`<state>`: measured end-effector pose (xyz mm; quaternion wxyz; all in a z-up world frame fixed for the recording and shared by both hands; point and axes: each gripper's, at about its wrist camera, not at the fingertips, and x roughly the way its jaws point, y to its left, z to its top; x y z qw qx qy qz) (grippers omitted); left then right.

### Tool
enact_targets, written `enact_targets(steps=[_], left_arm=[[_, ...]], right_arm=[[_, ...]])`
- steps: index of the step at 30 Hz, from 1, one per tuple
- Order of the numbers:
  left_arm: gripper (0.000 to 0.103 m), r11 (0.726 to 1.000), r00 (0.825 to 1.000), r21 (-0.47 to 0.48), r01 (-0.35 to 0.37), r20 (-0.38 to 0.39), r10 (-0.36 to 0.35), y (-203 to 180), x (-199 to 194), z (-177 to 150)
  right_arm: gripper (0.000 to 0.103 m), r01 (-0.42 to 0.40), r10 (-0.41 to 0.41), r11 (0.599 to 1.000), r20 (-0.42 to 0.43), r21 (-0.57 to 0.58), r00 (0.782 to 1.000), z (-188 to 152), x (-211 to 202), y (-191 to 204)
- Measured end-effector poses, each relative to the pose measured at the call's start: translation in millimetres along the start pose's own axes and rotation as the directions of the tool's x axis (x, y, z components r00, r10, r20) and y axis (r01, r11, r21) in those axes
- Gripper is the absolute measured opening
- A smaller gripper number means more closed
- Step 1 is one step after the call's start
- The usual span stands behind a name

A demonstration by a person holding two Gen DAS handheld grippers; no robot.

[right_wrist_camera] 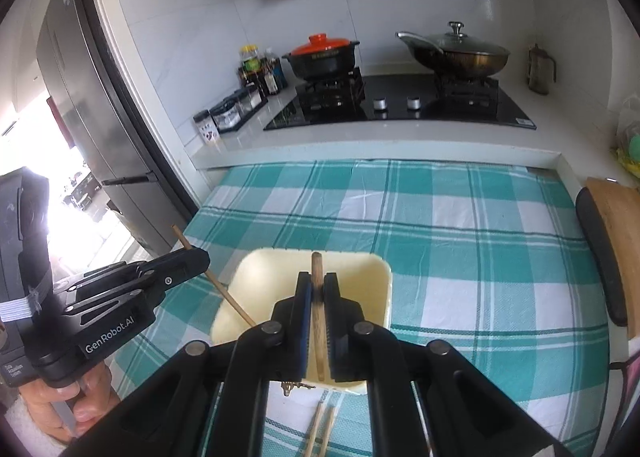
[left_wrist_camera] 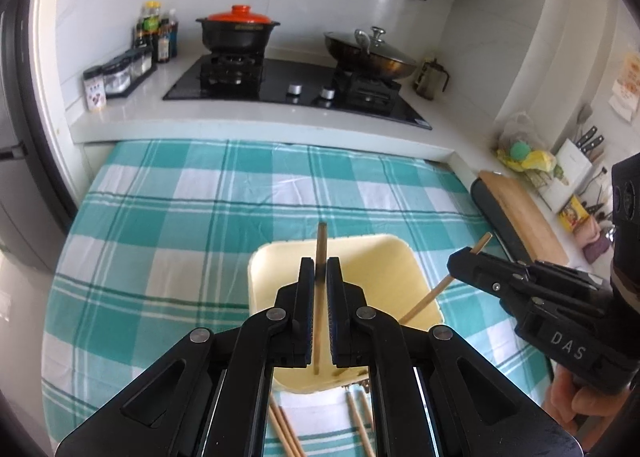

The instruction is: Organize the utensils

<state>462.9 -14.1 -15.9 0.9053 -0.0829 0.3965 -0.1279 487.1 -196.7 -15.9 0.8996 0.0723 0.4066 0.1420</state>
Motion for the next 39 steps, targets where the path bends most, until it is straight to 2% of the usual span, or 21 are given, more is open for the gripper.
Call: enact_targets(steps=[2,4,6,9,12,15,18,20,22,24,26,27,28,33,35,39], left_arm=[[0.026,1.000,1.000,-0.014,0.015,-0.008,-0.015,1.8,-5.1,-2.4],[0.058,1.000,1.000,0.003,0.008,0.016,-0.008,1.9,-19.7,-9.3],[0.070,0.999,0.999,0.037,0.005,0.042,-0.007,3.6,-38.7,-22.1],[0.079,0.997,1.000,0.083,-0.003,0.021,0.001,12.3,-61.8,-56.1],[0.089,0.995,1.000,0.097,-0.022,-0.005,0.023,30.2,-76.0,-106.0],[0.090,0.993,0.996,0.085,-0.087,-0.021,0.090,53.1,-75.8,-164.2],[0.090,0.987,0.985,0.043,-0.157,-0.065,0.160,77.5,-60.2,-216.9],[0.090,0.977,0.970,0.026,-0.213,-0.112,0.214,88.9,-44.4,-240.4],[0.089,0.970,0.962,0.018,-0.241,-0.125,0.241,95.3,-33.0,-252.6],[0.090,0.958,0.953,0.038,-0.283,-0.096,0.286,94.2,-27.9,-255.7],[0.094,0.960,0.955,0.046,-0.276,-0.104,0.279,91.4,-25.5,-254.7],[0.100,0.962,0.955,0.049,-0.270,-0.113,0.274,91.0,-22.9,-255.2],[0.103,0.961,0.953,0.064,-0.270,-0.126,0.276,89.1,-19.5,-255.0],[0.103,0.953,0.946,0.041,-0.300,-0.116,0.303,89.5,-21.9,-260.6],[0.103,0.958,0.950,0.028,-0.287,-0.121,0.288,92.9,-21.2,-260.0],[0.103,0.953,0.945,0.020,-0.303,-0.118,0.304,90.6,-22.3,-261.2]], right_arm=[[0.013,0.013,-0.013,1.000,0.025,-0.002,1.000,-2.9,-2.8,1.0],[0.036,-0.008,0.007,1.000,0.060,0.011,0.998,-7.1,-17.0,-0.2],[0.040,-0.009,0.008,1.000,0.096,0.009,0.995,-14.0,-37.0,-1.6],[0.041,0.011,-0.009,1.000,0.124,-0.015,0.992,-36.6,-67.5,-7.1],[0.048,0.044,-0.040,0.999,0.119,-0.025,0.992,-81.3,-91.9,-22.6],[0.051,0.125,-0.122,0.992,0.094,-0.021,0.988,-144.6,-101.8,-45.0],[0.051,0.185,-0.186,0.982,0.028,0.023,0.982,-210.6,-95.8,-73.0],[0.051,0.254,-0.253,0.966,-0.019,0.045,0.967,-246.9,-86.8,-89.7],[0.051,0.319,-0.317,0.947,-0.047,0.043,0.947,-270.1,-79.2,-101.1],[0.051,0.341,-0.338,0.939,-0.059,0.049,0.939,-282.4,-72.0,-109.0],[0.051,0.370,-0.367,0.928,-0.073,0.038,0.927,-290.3,-63.9,-112.7],[0.051,0.376,-0.372,0.926,-0.074,0.038,0.925,-292.4,-59.9,-113.8],[0.051,0.372,-0.368,0.927,-0.072,0.042,0.927,-293.6,-58.3,-114.8],[0.063,0.366,-0.360,0.927,-0.075,0.088,0.930,-295.0,-60.4,-123.9],[0.067,0.367,-0.361,0.927,-0.080,0.076,0.929,-294.5,-58.2,-121.5],[0.069,0.373,-0.367,0.925,-0.082,0.069,0.927,-294.4,-57.4,-120.6]])
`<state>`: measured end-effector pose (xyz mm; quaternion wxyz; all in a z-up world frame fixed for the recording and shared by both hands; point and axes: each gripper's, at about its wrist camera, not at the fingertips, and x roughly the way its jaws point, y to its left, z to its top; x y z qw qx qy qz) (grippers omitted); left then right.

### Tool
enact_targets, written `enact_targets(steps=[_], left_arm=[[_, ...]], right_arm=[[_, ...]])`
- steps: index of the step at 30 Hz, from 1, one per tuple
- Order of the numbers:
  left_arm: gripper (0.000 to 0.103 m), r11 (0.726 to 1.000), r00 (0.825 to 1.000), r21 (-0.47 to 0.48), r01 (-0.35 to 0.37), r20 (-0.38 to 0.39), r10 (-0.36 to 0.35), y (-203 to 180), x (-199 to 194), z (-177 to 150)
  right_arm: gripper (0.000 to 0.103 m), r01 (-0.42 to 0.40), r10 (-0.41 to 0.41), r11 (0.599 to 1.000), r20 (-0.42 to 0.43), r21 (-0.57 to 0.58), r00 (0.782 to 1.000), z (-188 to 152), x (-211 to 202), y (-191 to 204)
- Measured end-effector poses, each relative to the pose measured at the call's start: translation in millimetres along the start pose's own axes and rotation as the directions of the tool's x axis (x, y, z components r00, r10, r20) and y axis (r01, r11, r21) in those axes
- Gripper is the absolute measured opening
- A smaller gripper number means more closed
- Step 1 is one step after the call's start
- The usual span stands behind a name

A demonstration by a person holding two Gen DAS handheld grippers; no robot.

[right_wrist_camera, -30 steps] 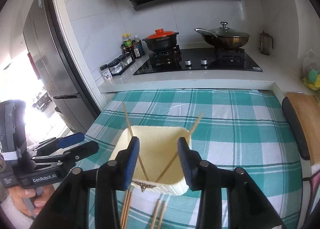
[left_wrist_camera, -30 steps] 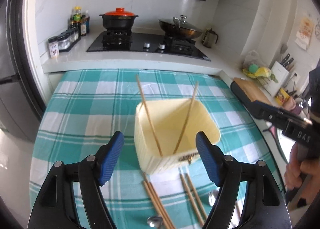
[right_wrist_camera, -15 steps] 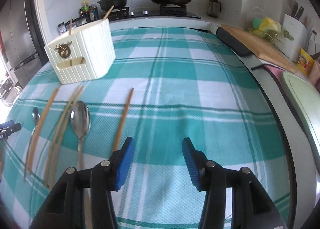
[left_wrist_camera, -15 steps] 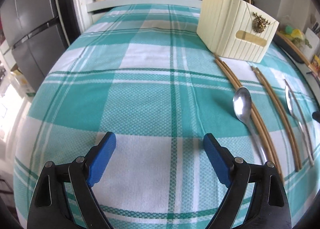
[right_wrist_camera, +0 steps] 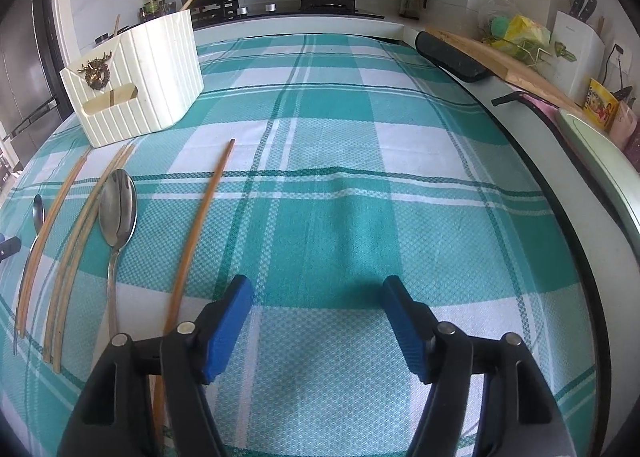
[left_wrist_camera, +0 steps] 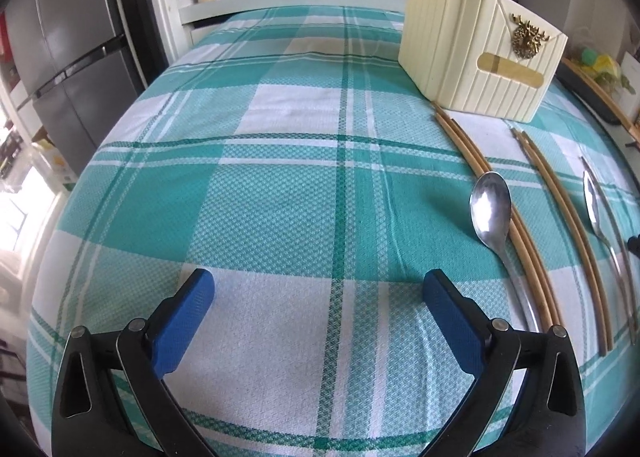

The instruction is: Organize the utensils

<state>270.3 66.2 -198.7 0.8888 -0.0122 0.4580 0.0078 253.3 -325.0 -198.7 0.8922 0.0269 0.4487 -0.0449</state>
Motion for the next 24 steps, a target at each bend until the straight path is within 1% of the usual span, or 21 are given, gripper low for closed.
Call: enact_targets(steps=[1,17,18,21,24], left_arm=[[0.103,1.000,1.000,-0.006,0.008,0.000,-0.008,1.7,0.2,0.4],[0.103,1.000,1.000,-0.002,0.001,-0.002,-0.001,-0.4,1.2,1.5],[0.103,1.000,1.000,-0.002,0.001,-0.002,-0.001,-0.4,1.3,1.5],[0.103,1.000,1.000,-0.003,0.002,-0.002,-0.002,-0.6,1.4,1.6],[0.103,1.000,1.000,-0.003,0.001,-0.002,-0.001,-0.7,1.4,1.5]], right_arm=[[0.070,-0.002,0.002,1.000,0.000,0.003,1.000,0.0,0.1,-0.4],[0.070,-0.005,0.005,1.000,0.001,0.005,1.000,-0.2,0.4,-1.7],[0.071,-0.007,0.007,1.000,0.001,0.005,1.000,-0.2,0.5,-1.6],[0.077,-0.018,0.018,1.000,-0.006,-0.008,1.000,0.0,2.2,0.7],[0.078,-0.014,0.013,1.000,-0.006,-0.011,1.000,-0.1,2.4,1.7]])
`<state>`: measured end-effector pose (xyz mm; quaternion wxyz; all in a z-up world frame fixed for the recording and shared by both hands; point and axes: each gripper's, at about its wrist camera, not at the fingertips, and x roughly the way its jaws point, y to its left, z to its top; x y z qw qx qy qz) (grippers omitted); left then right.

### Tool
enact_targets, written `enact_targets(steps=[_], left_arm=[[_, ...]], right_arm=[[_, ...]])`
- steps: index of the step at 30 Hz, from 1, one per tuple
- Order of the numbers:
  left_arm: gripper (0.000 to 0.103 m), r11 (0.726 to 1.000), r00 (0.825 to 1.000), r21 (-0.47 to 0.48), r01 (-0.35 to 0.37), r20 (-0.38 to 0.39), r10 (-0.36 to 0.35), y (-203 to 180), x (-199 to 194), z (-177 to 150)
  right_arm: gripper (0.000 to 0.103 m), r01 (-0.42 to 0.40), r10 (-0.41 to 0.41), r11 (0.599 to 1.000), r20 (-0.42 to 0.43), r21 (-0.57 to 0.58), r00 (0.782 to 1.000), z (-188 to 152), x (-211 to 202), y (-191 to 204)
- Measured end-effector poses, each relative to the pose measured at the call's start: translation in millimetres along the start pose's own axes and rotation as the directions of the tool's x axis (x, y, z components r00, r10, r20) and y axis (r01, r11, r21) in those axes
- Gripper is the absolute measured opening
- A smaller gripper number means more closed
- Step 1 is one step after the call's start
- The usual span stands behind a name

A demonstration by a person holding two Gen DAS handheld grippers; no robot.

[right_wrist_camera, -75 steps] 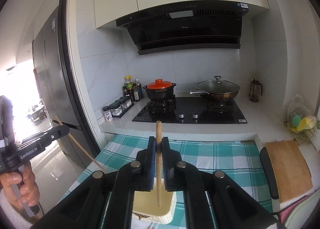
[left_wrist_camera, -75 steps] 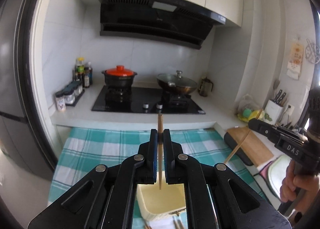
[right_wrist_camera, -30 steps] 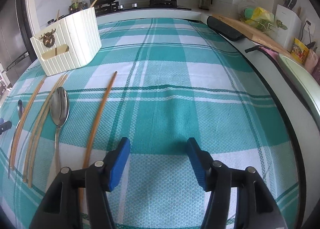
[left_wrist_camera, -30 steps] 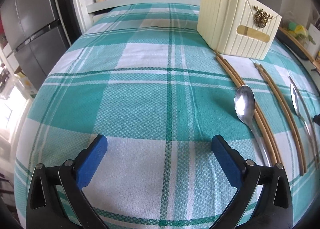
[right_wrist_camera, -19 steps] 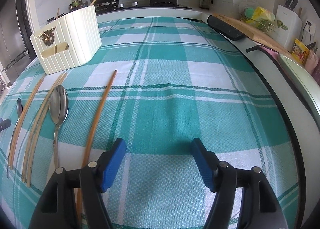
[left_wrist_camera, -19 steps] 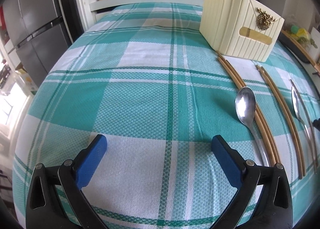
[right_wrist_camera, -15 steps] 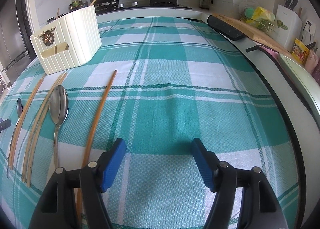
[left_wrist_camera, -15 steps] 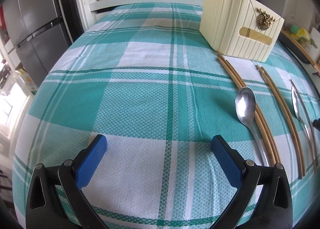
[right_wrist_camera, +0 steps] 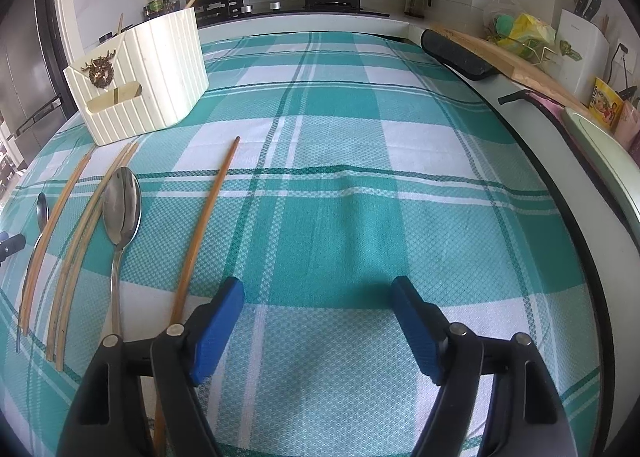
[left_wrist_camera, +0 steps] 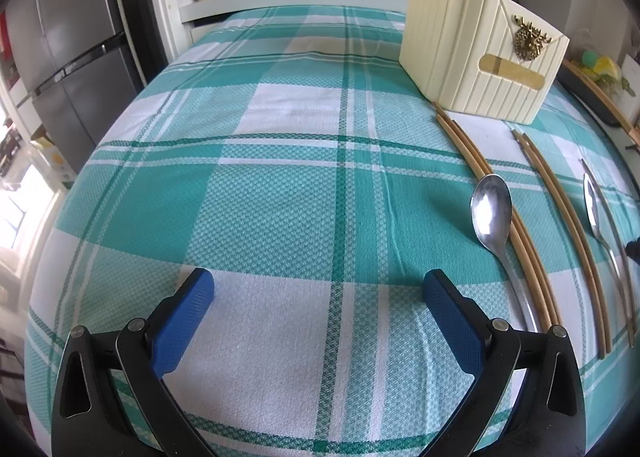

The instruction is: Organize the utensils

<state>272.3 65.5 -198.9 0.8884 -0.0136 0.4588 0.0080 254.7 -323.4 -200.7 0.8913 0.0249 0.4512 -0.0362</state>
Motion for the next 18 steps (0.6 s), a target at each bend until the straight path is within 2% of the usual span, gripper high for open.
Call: enact_targets(steps=[18], left_arm=[[0.102,1.000,1.000,-0.016,0.003,-0.007,-0.004,2.9,-3.6,-0.3]], right_arm=[[0.078,-0.002,0.002,1.000,0.001,0.001,1.000,-1.0,0.2,-0.9]])
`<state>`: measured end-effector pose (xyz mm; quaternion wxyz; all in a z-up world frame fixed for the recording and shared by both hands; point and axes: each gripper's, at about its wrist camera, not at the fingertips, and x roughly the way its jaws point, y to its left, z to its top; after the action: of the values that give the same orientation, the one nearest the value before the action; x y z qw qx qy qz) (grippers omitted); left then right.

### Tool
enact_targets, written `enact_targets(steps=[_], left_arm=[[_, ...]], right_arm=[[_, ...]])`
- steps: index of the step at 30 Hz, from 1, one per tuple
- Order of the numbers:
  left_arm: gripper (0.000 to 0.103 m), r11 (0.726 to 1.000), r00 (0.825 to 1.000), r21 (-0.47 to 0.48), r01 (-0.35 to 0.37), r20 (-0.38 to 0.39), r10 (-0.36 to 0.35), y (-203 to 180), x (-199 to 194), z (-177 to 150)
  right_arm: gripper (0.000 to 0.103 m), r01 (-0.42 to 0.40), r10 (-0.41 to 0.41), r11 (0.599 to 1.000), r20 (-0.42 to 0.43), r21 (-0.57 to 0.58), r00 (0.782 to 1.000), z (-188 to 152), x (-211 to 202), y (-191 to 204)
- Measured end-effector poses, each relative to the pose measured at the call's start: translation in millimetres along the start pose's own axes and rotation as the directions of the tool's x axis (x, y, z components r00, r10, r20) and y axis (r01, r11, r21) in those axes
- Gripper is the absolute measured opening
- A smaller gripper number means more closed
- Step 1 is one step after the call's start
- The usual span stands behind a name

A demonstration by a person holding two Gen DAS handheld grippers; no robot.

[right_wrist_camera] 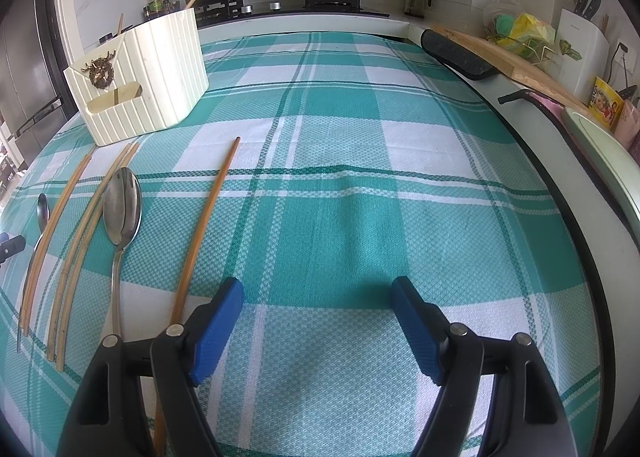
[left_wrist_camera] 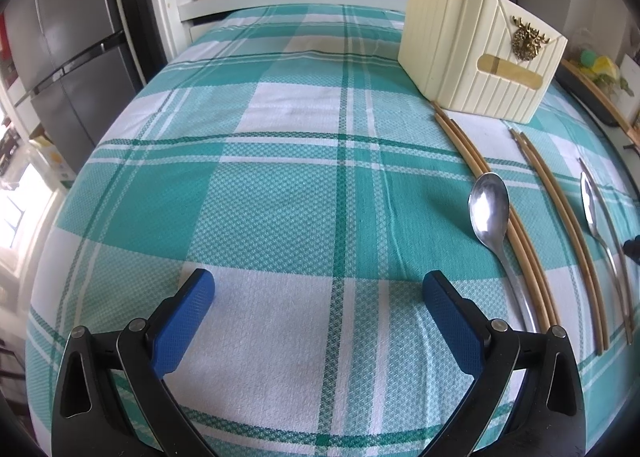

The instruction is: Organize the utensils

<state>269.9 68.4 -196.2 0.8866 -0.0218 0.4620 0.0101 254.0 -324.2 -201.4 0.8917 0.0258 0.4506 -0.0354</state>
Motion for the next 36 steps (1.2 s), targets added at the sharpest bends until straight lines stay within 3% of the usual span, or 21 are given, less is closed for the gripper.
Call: enact_targets(steps=[2,4,10,20,30,32,36], left_arm=[[0.102,0.998,0.999,-0.062,0.033,0.006,-0.033,3.4,-8.7,-3.4],[0.102,0.988,0.993,-0.106,0.112,0.032,-0.110,2.0,-20.2,-6.8],[0.102,0.989,0.988,-0.028,0.144,0.066,-0.142,-36.2,-36.3,-9.6],[0.102,0.996,1.000,0.081,0.019,0.004,-0.019,-71.6,-7.5,-14.0],[0.103,0.995,0.999,0.090,0.034,-0.008,-0.034,-57.6,-7.8,-14.0],[0.103,0.995,0.999,0.097,0.038,-0.003,-0.038,-57.8,-8.0,-14.5],[0.103,0.994,0.999,0.101,0.044,-0.003,-0.044,-57.7,-7.9,-14.3]], right_arm=[[0.078,0.000,0.000,1.000,0.000,0.000,1.000,0.0,0.0,0.2],[0.078,0.001,-0.001,1.000,0.000,-0.001,1.000,0.1,0.0,0.6],[0.078,0.001,-0.001,1.000,0.000,-0.001,1.000,0.0,0.1,0.5],[0.078,0.000,0.000,1.000,0.001,0.000,1.000,-0.2,0.5,0.7],[0.078,-0.004,0.004,1.000,0.002,0.002,1.000,-0.1,0.2,0.2],[0.078,-0.024,0.024,1.000,0.008,0.018,1.000,1.0,-3.0,-1.7],[0.073,-0.149,0.150,0.986,-0.004,0.079,0.989,8.5,-12.8,3.9]])
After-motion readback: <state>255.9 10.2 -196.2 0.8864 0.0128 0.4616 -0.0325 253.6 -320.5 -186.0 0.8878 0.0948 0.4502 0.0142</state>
